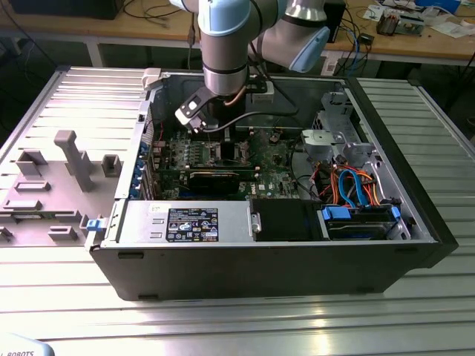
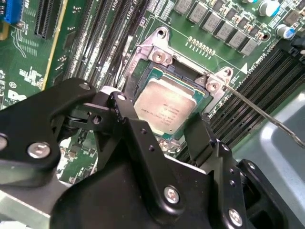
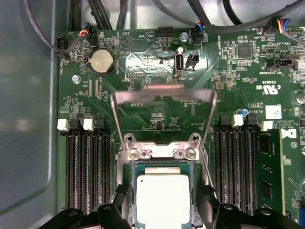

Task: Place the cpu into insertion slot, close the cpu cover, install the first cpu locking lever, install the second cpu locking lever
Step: 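Place the cpu into insertion slot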

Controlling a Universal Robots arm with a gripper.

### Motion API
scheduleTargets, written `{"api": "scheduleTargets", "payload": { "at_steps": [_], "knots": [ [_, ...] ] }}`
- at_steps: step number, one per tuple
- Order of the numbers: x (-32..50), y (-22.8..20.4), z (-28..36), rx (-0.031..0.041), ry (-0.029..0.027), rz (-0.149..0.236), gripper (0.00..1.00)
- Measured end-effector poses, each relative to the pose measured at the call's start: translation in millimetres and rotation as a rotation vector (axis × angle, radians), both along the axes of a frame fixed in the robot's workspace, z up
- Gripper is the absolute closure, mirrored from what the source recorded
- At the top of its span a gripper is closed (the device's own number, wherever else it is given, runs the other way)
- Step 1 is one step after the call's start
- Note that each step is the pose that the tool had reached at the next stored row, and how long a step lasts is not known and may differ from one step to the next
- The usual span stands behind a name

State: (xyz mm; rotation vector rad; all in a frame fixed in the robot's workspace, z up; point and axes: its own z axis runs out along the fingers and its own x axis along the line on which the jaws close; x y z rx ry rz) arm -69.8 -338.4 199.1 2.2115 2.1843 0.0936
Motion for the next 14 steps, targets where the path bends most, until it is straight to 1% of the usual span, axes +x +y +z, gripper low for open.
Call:
{"api": "scheduleTargets", "payload": {
  "at_steps": [1,2,6,8,10,14],
  "knots": [
    [0.0,0.0,4.8,-0.0001,0.0001,0.000,0.33],
    [0.0,0.0,7.8,-0.0008,0.0004,0.000,0.33],
    [0.1,0.1,16.4,-0.0008,0.0005,0.000,0.33],
    [0.1,0.1,22.3,-0.0009,0.0007,0.000,0.33],
    [0.1,0.0,26.5,-0.0009,0.0008,0.000,0.33],
    [0.2,0.1,26.7,-0.0008,0.0010,0.000,0.33]
  ]
}}
